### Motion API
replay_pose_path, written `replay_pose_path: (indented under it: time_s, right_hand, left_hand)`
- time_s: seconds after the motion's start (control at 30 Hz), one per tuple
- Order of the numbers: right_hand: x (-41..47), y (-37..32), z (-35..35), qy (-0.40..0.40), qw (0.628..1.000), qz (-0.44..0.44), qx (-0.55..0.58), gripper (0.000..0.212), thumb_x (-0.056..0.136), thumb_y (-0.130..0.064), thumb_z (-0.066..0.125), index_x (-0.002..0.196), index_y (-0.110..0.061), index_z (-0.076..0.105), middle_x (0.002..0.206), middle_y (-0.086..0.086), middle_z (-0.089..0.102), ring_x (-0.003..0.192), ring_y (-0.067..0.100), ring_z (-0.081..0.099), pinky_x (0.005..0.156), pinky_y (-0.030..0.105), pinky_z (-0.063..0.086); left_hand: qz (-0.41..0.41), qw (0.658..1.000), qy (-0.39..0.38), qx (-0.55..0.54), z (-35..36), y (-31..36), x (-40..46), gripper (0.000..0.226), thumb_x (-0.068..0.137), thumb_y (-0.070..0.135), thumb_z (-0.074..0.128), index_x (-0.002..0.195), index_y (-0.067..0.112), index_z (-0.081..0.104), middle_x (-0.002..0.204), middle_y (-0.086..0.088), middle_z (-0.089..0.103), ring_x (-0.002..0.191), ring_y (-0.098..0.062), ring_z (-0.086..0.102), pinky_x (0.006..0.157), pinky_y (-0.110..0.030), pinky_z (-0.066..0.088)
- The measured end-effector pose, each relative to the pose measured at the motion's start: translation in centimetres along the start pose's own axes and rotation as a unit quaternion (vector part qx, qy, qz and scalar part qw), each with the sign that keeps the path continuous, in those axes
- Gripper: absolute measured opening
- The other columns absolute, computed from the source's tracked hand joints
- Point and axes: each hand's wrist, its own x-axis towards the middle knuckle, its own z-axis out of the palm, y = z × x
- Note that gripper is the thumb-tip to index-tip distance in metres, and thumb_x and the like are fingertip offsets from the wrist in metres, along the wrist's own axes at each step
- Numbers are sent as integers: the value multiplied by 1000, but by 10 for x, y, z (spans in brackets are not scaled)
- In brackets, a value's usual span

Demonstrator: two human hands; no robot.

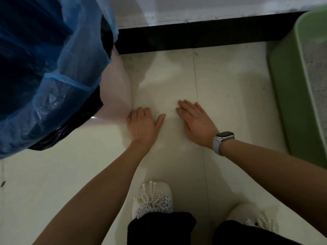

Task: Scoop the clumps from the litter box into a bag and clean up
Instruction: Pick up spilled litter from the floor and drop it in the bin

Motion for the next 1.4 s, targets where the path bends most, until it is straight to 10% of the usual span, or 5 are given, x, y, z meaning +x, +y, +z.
replay_pose_path:
  time_s: [0.53, 0.7, 0.87, 1.1, 1.4]
  right_hand:
    - [-2, 3, -2, -37, 997, -18, -60, 58, 86, -30, 24, 136, -6, 42, 145, 14, 36, 135, 31, 33, 109, 48, 13]
    - [-7, 7, 0, -95, 987, -30, -123, 81, 79, -61, 2, 148, -19, 0, 156, 5, -6, 143, 22, -7, 112, 43, -13]
    - [-6, 5, -3, -116, 983, -23, -139, 74, 91, -57, 22, 146, -20, -10, 154, 5, -16, 142, 22, -15, 113, 46, -12]
    - [6, -12, -6, 26, 999, 20, 21, 45, 82, -35, 41, 112, -10, 63, 117, 15, 59, 111, 34, 55, 102, 41, 28]
    - [54, -58, 2, 30, 990, 106, 89, 39, 84, -38, 59, 118, -20, 54, 121, 2, 49, 116, 23, 38, 87, 33, 22]
  left_hand:
    - [296, 936, 126, 143, 7, -13, 35, 35, 81, 23, 39, 50, 18, 53, 41, 1, 49, 32, -17, 48, 43, -16, 34]
    - [275, 946, 125, 119, 1, -11, 31, 28, 68, 11, 33, 49, 16, 53, 40, 0, 48, 30, -18, 48, 40, -15, 33]
    - [195, 974, 101, 64, 2, -10, 27, 31, 74, 18, 38, 47, 14, 53, 40, -2, 51, 30, -21, 48, 42, -18, 38]
    - [63, 984, 143, -88, -10, -22, -28, 30, 79, 14, 44, 48, 11, 43, 40, -7, 44, 30, -26, 36, 40, -20, 29]
    - [-78, 982, 43, -168, -10, -58, -59, 34, 87, 27, 31, 56, 15, 30, 43, -11, 42, 34, -28, 38, 43, -27, 24]
